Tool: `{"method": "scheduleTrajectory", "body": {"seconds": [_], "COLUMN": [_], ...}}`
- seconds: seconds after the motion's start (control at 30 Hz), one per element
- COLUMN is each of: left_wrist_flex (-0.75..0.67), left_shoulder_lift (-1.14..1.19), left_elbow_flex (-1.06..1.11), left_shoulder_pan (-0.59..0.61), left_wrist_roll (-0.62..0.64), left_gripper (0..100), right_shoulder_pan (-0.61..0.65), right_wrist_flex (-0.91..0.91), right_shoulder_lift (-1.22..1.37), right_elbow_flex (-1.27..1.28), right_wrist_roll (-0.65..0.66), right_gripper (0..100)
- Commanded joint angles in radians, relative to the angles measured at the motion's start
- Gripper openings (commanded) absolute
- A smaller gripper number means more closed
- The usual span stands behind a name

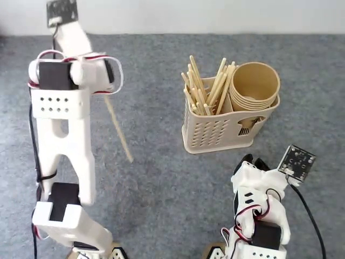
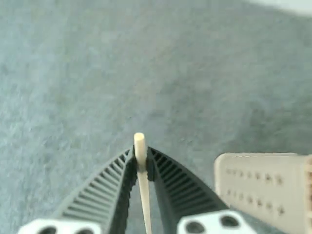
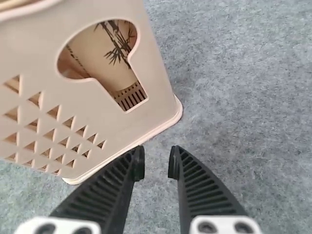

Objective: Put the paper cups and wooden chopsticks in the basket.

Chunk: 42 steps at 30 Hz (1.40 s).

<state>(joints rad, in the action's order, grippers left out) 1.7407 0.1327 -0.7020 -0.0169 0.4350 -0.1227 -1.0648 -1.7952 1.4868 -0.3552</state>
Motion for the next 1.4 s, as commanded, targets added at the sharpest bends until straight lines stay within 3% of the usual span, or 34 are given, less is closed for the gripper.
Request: {"method": "scheduleTrajectory", "body": {"seconds": [0.0, 0.13, 0.27, 0.4, 0.63, 0.83, 1.2, 1.37], "left_wrist_flex": [0.011, -0.008, -0.089, -0.187, -0.259, -0.255, -0.25, -0.244], "left_shoulder_lift": [-0.021, -0.015, -0.011, -0.011, -0.017, 0.002, 0.153, 0.226], "left_elbow_flex": [-0.191, -0.401, -0.556, -0.607, -0.61, -0.581, -0.326, -0.2], "left_shoulder_pan": [-0.06, -0.095, -0.101, -0.112, -0.262, -0.37, -0.411, -0.479], "left_wrist_roll": [0.023, 0.121, 0.143, 0.163, 0.161, 0.158, 0.097, 0.074], "left_gripper": [1, 1, 1, 1, 1, 1, 2, 12], "right_shoulder_pan": [0.007, 0.007, 0.007, 0.007, 0.007, 0.007, 0.007, 0.008], "right_wrist_flex": [0.005, 0.005, 0.005, 0.005, 0.004, 0.004, 0.005, 0.005], "right_shoulder_lift": [-0.013, -0.013, -0.013, -0.013, -0.013, -0.013, -0.013, -0.013], "right_elbow_flex": [-0.005, -0.003, -0.003, -0.003, -0.003, -0.003, -0.003, -0.003], "right_wrist_roll": [-0.003, -0.003, -0.003, -0.003, -0.003, -0.003, -0.003, -0.003], "right_gripper": [10.0, 10.0, 10.0, 10.0, 10.0, 10.0, 10.0, 10.0]}}
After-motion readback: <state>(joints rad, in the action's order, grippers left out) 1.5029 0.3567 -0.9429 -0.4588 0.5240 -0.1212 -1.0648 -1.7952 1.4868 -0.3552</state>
